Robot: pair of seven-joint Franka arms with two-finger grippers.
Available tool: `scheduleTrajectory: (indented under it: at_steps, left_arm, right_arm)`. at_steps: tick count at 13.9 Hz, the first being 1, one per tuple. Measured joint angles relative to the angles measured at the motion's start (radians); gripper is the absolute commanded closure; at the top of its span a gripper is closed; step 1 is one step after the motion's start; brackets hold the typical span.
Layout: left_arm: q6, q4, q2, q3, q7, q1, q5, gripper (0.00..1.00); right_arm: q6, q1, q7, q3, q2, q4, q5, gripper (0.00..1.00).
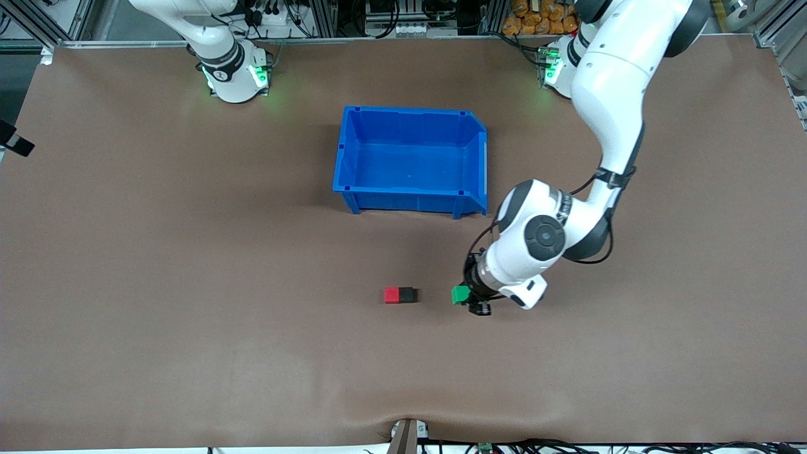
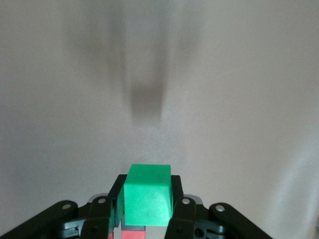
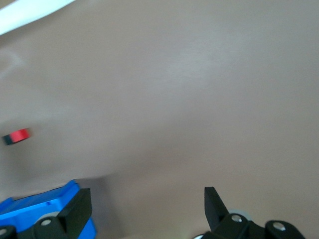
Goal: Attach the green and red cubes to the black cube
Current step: 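Carry the green cube with the left gripper toward the black cube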
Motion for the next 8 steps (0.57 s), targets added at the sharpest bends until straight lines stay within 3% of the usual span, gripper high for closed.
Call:
scheduleTrajectory:
  at_steps: [5, 8]
  left_arm:
    - [0.004, 0.057, 0.096, 0.113, -0.038, -0.140, 0.000, 1.00]
    - [0.007, 0.118, 0.151, 0.140, -0.078, -0.185, 0.000, 1.00]
  right_arm:
    - [0.053, 0.001, -0.061, 0.011, -0.086, -0.130, -0.043, 0.00]
    - [0.065, 0.018, -0.167, 0.024, -0.111, -0.163, -0.112, 0.00]
